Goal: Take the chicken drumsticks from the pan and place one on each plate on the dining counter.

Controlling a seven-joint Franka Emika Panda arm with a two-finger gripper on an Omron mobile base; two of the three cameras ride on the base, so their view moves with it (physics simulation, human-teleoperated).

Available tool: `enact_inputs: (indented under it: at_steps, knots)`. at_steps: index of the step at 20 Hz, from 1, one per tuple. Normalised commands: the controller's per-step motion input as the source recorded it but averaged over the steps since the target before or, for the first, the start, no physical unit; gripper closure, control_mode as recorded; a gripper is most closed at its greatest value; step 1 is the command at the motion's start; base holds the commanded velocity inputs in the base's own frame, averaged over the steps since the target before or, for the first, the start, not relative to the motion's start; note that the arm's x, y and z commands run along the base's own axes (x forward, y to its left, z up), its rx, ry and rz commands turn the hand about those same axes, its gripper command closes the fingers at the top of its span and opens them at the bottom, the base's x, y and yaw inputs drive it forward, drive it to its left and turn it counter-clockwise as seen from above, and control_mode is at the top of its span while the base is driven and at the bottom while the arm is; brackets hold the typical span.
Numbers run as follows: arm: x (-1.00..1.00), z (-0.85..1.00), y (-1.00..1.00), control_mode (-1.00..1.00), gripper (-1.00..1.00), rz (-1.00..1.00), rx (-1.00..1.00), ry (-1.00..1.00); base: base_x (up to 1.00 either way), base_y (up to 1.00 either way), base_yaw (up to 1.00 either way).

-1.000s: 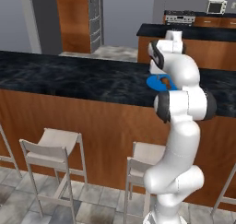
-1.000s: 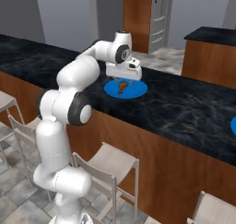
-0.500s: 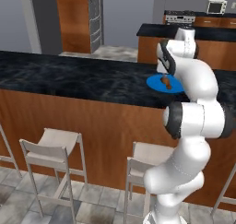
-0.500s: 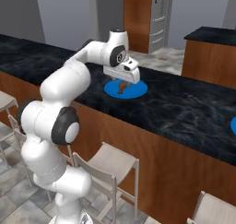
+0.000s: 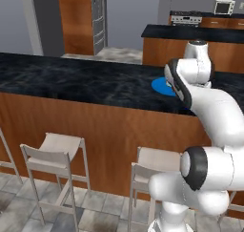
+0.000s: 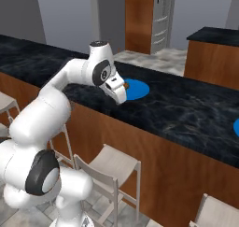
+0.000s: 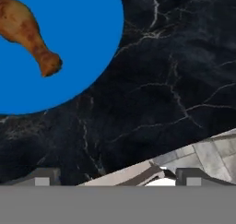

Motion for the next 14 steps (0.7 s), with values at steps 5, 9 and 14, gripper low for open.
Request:
enact_inputs:
  at_steps: [5,9,14]
  knots:
    - [-1.0,-0.18,0.21,-1.0,-1.0,-0.31,0.0,-0.08,0.0,0.0,0.0]
    - [-1.0,-0.25,0.23,-1.0,-1.0,-0.3,0.01,-0.06,0.0,0.0,0.0]
    - [-0.63,-0.35,0.21,-1.0,-1.0,-0.21,0.0,0.03,0.0,0.0,0.0]
